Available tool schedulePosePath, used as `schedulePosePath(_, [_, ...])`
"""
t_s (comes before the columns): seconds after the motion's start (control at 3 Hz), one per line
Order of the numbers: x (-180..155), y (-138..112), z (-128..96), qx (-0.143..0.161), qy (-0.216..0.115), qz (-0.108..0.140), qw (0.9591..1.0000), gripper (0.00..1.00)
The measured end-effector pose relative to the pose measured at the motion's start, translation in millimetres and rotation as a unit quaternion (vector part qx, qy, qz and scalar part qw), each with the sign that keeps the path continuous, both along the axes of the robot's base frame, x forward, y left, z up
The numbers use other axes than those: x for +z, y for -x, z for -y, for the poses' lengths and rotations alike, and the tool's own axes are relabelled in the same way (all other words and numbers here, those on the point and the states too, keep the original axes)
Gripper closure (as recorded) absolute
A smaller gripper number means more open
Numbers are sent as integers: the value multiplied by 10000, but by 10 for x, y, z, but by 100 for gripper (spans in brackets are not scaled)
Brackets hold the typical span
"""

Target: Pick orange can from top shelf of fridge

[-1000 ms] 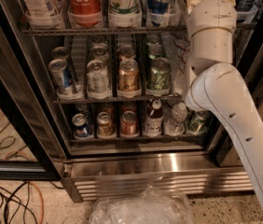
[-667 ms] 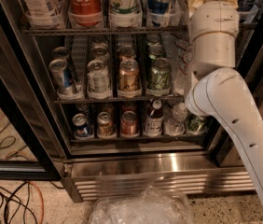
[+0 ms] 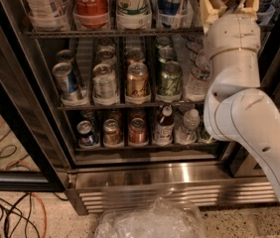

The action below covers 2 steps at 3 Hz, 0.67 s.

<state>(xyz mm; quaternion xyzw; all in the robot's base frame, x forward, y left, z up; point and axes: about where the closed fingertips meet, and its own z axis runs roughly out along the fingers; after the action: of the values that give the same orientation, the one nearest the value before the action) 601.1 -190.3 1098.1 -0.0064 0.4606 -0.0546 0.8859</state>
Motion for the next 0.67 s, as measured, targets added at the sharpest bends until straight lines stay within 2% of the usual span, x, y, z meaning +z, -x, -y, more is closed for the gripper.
schedulePosePath(0.33, [-86, 102, -32, 193, 72, -119, 9997, 100])
schedulePosePath(0.67, [-86, 102, -32, 193, 73, -119, 9997, 100])
